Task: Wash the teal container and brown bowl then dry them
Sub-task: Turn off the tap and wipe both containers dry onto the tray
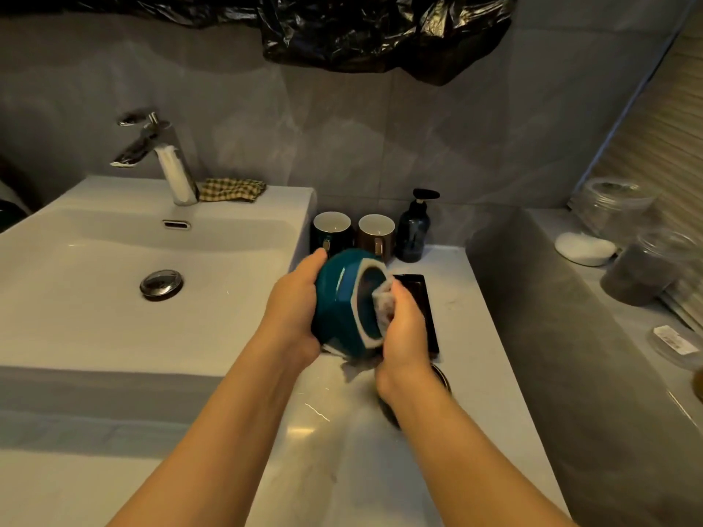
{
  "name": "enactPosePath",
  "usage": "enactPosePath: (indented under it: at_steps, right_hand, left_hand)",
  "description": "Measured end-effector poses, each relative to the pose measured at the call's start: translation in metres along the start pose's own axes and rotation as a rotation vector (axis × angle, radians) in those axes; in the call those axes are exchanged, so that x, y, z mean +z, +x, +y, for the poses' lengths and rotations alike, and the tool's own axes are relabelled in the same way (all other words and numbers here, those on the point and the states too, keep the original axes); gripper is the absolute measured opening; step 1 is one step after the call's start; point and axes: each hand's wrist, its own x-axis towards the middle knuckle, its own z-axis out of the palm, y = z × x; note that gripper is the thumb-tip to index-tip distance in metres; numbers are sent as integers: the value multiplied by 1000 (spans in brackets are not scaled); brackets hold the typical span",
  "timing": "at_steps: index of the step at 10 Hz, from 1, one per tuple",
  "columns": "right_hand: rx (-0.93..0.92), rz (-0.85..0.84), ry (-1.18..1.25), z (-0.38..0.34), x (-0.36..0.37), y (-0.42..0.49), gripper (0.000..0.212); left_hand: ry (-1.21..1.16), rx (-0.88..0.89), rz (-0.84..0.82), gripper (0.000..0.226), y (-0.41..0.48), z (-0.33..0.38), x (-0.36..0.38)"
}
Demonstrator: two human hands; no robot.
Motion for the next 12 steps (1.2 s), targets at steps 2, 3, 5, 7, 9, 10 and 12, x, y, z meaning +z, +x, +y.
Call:
enactPosePath:
  at_steps: [2,3,5,7,9,10,12]
  right_hand:
    - [-160,-15,165,9,18,-36,23]
    - [-315,-88,-51,18,20,-38,33]
    - [-874,-97,-690,7,18,-28,43]
    - [-383,-184,-495,-35,8,13,31]
    - [-321,-218,-425,2,1,-9,65]
    - [-551,-319,-597,11,4,-29,57]
    - [-818,-259,-653,-11,7,-10,53]
  left_hand:
    - [-235,87,194,32,5,-15,20]
    - [-216,138,282,34,10,-15,20]
    - [555,262,962,35,30,-23,-3]
    - [67,15,74,28,9,-33,0]
    - [-92,11,90,29,3,-16,4]
    - [-152,-34,143,34,1,-12,2]
    - [149,114,-29,27,-6,-17,1]
